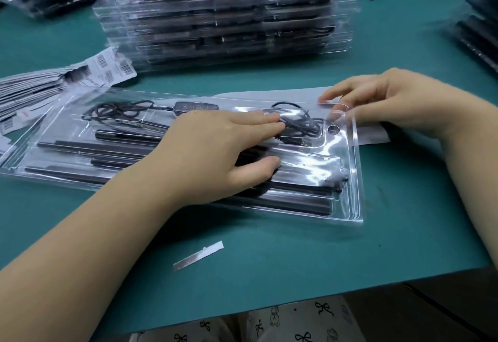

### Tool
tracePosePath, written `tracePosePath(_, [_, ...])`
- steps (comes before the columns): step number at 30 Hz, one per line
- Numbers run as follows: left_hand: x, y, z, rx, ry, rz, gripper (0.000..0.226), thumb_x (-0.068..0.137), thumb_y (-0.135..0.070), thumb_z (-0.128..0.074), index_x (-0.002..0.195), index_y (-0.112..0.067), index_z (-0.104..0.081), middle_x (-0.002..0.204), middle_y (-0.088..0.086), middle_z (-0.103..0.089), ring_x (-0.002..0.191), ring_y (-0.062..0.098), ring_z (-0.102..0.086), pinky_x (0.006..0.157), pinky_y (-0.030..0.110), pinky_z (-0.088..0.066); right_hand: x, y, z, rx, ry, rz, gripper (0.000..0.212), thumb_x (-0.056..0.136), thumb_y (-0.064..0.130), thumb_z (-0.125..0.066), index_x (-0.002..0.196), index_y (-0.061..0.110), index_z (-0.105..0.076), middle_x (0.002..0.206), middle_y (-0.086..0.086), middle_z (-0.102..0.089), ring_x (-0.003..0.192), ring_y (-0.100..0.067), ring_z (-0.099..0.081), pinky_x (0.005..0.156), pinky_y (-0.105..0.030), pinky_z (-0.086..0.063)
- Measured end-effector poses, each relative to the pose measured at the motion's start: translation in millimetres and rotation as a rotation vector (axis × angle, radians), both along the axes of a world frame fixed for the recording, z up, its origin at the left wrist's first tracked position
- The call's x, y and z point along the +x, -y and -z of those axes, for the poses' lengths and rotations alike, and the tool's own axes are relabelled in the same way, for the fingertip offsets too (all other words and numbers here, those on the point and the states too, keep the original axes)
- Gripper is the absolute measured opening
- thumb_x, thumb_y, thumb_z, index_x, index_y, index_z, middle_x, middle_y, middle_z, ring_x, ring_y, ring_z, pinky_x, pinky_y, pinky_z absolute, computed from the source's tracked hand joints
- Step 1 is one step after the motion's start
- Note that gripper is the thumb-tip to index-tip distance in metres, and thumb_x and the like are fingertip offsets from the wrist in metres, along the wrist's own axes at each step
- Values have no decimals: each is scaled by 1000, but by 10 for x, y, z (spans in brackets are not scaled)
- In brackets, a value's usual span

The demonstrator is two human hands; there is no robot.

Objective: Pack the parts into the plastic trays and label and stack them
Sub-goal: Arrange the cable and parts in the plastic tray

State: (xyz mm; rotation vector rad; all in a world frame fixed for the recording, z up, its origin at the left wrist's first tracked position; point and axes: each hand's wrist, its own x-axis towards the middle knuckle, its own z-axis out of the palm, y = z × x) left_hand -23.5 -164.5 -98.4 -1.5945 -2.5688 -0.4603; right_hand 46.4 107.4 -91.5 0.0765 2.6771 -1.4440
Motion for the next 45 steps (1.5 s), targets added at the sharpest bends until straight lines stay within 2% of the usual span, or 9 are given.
tracePosePath(3, [5,-7,-9,4,-4,4,60,81,-57,-31,128,-33,-59,133,-19,-52,119,-1,-51,82,23,-42,10,59,-35,-38,42,28,12,69,29,-75,81,28,-78,110,15,-68,106,1,-59,96,-20,-38])
tracePosePath(6, [-2,-17,-22,-25,-4,6,63,79,-59,-26,129,-35,-57,135,-21,-50,122,2,-51,85,25,-45,-11,194,16,109,-102,171,38,60,47,-80,95,41,-67,99,5,-67,81,-4,-63,81,-20,-46])
tracePosePath(9, [-7,-24,-18,-43,-19,2,66,78,-61,-22,131,-38,-54,137,-24,-47,124,2,-50,84,24,-44,-32,292,3,159,-94,38,59,80,19,-71,114,62,-48,104,18,-58,83,0,-61,80,-18,-46])
tracePosePath(14, [9,-19,-4,5,-34,9,61,80,-56,-29,126,-32,-60,133,-18,-54,117,7,-57,79,29,-49,-172,512,48,167,-152,144,12,87,26,-64,89,37,-70,85,16,-67,74,7,-58,71,-7,-43])
tracePosePath(23, [47,-33,37,115,-58,-33,48,85,-46,-39,119,-27,-67,125,-12,-63,113,12,-61,81,26,-47,-177,590,41,312,-337,176,7,83,23,-68,80,29,-71,69,22,-62,65,1,-55,66,-13,-43])
tracePosePath(29, [40,-43,29,62,-62,-31,52,85,-49,-33,122,-30,-64,128,-14,-60,114,12,-60,78,28,-47,-279,608,11,296,-116,88,10,82,37,-64,73,34,-67,74,6,-57,65,-8,-53,63,-23,-42])
tracePosePath(32, [45,-49,24,60,-73,-14,53,86,-49,-32,122,-29,-64,128,-15,-60,114,12,-59,77,28,-47,-293,589,-4,210,-76,98,13,83,36,-66,71,35,-68,73,16,-65,64,4,-56,56,-9,-43])
tracePosePath(36, [74,-50,27,99,-94,14,48,85,-44,-39,117,-24,-68,122,-11,-64,110,13,-62,79,28,-49,-287,602,73,89,5,248,24,83,38,-68,75,15,-69,62,2,-59,49,-5,-50,39,-13,-41])
tracePosePath(45, [82,-28,43,183,-75,40,32,86,-33,-51,104,-19,-73,111,-7,-69,98,18,-67,72,34,-55,-305,622,70,443,-54,182,54,82,59,-56,53,14,-48,42,8,-42,41,-3,-39,43,-21,-31])
